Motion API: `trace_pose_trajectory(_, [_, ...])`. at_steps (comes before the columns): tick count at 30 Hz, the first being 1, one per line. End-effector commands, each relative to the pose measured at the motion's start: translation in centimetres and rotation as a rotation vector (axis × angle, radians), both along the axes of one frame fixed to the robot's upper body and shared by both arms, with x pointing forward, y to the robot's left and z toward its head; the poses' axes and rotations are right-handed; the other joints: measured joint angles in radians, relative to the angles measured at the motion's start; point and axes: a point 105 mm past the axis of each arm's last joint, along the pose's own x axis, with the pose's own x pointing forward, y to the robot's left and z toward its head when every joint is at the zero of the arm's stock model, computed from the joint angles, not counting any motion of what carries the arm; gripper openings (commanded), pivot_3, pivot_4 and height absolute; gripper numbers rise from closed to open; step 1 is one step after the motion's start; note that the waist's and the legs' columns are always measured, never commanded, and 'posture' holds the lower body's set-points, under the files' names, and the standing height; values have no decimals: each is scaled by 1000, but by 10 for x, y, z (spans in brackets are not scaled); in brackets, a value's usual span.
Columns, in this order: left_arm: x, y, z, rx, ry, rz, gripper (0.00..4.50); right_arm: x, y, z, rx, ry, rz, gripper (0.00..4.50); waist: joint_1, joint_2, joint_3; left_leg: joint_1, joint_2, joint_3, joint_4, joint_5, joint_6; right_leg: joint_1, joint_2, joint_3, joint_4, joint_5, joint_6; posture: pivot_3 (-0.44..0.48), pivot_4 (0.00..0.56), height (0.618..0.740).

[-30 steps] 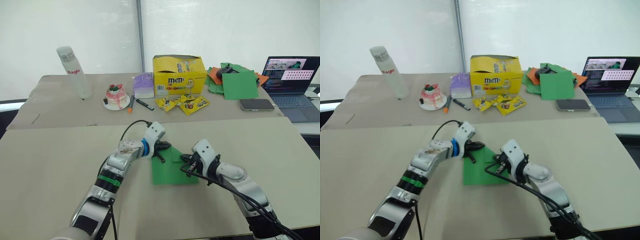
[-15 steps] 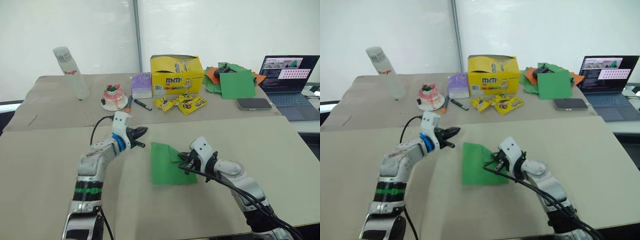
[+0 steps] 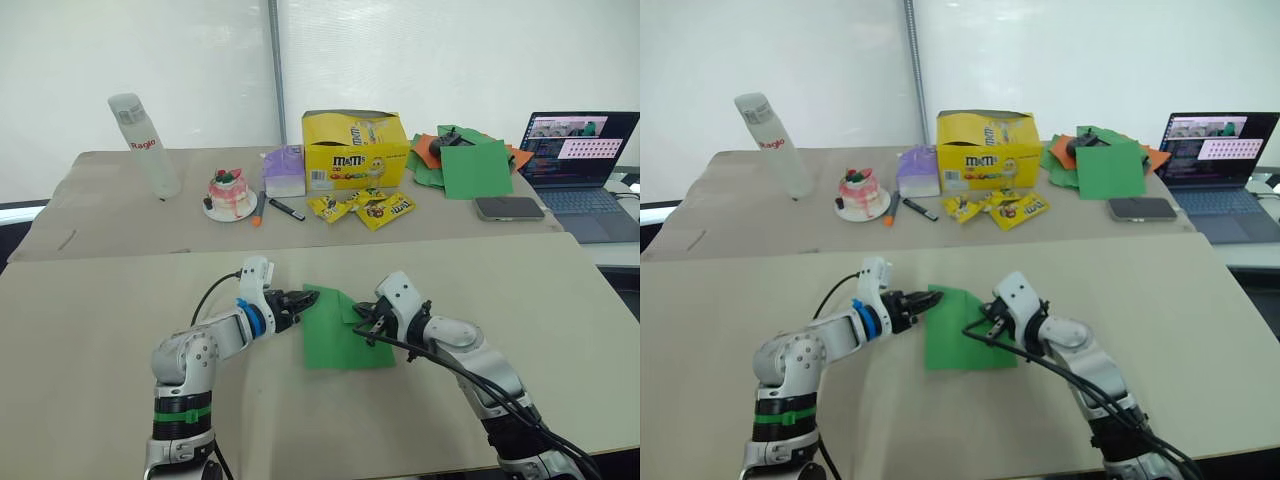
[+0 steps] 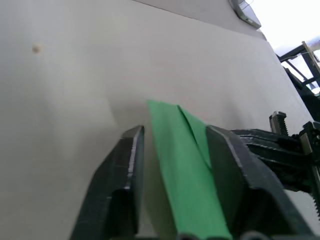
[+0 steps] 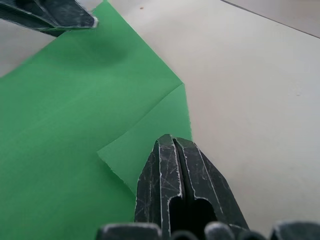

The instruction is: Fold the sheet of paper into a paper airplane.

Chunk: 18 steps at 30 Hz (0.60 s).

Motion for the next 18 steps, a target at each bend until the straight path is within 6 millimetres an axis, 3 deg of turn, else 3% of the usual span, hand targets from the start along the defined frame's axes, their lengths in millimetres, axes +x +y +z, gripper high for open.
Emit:
trace_pose_trajectory(1, [3,-8,3,-24,-1,-18,531,-4,-2,-10,-16,41,-10,0,0,0,0,0,0,0,0,0,0,0,0,0,0,0,0,0,150,740])
trace_pose_trajectory(3, [6,-11,7,-51,-4,-25,29,-3,-2,-7,-10,32,-14,0,0,0,0,0,0,0,0,0,0,0,0,0,0,0,0,0,150,740])
trace_pose_trajectory(7, [13,-14,15,2,-68,-83,29,-3,6,21,83,2,12,0,1,0,0,-1,0,0,0,0,0,-1,0,0,-1,0,0,0,150,740])
trace_pose_trajectory(10, [21,-14,20,154,-189,-175,29,-3,7,33,95,-9,33,0,0,0,1,-2,0,0,0,0,0,-2,0,0,-1,0,0,0,150,740])
trace_pose_trajectory(18, [31,-22,23,499,-494,-488,29,-8,2,15,65,35,45,0,8,1,1,-3,-1,-1,-1,0,0,-2,-1,-1,-2,0,0,0,150,740])
